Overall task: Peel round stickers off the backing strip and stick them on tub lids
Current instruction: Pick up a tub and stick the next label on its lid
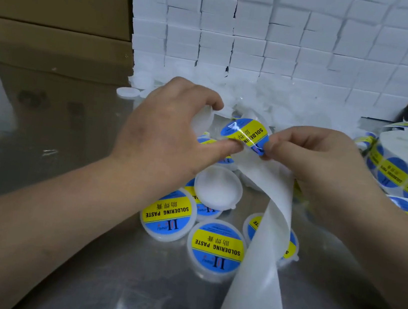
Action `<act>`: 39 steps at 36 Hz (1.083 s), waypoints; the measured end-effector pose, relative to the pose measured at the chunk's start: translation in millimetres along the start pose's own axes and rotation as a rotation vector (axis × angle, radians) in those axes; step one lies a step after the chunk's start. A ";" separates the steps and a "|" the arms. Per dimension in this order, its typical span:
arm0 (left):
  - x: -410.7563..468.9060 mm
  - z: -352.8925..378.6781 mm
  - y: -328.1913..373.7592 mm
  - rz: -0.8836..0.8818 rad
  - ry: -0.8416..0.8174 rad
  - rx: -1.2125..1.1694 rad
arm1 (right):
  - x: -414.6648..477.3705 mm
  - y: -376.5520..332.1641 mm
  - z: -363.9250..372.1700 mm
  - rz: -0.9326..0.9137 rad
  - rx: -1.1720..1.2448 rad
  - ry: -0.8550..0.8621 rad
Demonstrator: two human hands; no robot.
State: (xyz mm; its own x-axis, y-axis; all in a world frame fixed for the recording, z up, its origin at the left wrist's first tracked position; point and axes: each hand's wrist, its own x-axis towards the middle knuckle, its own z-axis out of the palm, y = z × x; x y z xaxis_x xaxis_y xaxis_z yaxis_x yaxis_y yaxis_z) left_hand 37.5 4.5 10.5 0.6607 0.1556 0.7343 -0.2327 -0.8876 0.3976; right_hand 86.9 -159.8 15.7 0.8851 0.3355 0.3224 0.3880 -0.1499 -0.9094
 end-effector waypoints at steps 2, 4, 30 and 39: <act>1.1 3.6 -1.6 -0.029 -0.035 0.050 | -0.3 0.0 1.0 0.010 -0.020 0.036; 1.5 6.7 -5.4 -0.025 -0.059 0.095 | -0.2 -1.8 0.6 0.018 0.015 0.088; 8.2 3.5 0.6 -0.594 -0.343 -1.511 | -9.0 -4.1 2.8 -0.053 0.165 -0.294; 3.3 0.0 1.9 -0.480 -0.473 -1.449 | -10.0 -3.6 2.4 -0.013 0.148 -0.305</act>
State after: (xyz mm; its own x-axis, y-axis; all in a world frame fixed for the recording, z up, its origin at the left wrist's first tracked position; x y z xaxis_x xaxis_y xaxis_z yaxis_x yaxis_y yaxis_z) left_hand 39.2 3.4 13.8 0.9564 -0.1005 0.2741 -0.2161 0.3877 0.8961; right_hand 76.0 -160.4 15.2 0.7541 0.6028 0.2606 0.3374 -0.0151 -0.9412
